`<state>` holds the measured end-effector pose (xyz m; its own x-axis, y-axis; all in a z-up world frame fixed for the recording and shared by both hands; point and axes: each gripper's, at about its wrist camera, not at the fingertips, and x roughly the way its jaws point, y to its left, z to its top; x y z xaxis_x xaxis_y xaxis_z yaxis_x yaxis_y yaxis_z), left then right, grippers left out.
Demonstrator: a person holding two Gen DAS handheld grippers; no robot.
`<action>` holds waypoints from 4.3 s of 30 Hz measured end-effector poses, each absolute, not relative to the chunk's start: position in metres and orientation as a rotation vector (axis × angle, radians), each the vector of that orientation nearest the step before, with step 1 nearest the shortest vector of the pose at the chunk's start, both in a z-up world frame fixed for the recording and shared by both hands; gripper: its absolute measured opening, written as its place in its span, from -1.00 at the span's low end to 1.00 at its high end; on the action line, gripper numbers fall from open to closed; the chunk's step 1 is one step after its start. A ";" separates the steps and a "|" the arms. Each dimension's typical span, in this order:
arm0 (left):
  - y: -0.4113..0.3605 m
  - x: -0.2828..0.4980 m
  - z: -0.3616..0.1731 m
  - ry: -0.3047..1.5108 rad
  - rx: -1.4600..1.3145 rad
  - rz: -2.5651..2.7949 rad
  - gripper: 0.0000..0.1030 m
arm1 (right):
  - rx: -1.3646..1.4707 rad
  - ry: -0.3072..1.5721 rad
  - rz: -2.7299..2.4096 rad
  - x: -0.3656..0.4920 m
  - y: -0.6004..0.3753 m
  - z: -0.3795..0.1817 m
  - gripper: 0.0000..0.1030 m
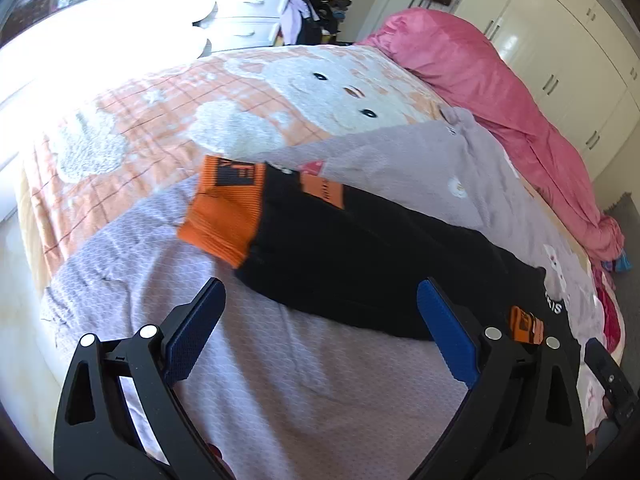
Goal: Fold small clothes
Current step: 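Move the left gripper to the other sleeve's orange cuff and grasp it, then lift the cuff and fold the sleeve across the shirt body, then open the left gripper and withdraw from the folded sleeve, then grasp the orange cuff with the right gripper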
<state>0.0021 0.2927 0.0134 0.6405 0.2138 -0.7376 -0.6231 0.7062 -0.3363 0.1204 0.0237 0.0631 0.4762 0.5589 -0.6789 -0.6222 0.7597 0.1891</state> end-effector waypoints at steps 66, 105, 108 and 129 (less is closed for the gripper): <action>0.116 0.084 0.113 0.512 -0.558 -0.040 -0.88 | 0.301 0.843 0.408 0.120 -0.190 0.040 0.88; 0.040 0.113 0.041 0.800 -0.423 -0.169 0.12 | 0.333 0.971 0.371 0.125 -0.221 -0.001 0.88; 0.057 0.109 0.039 0.793 -0.447 -0.132 0.18 | 0.301 1.002 0.389 0.125 -0.205 -0.014 0.88; 0.132 0.087 0.041 0.733 -0.576 0.024 0.21 | -0.037 0.729 0.515 0.158 -0.155 0.073 -0.74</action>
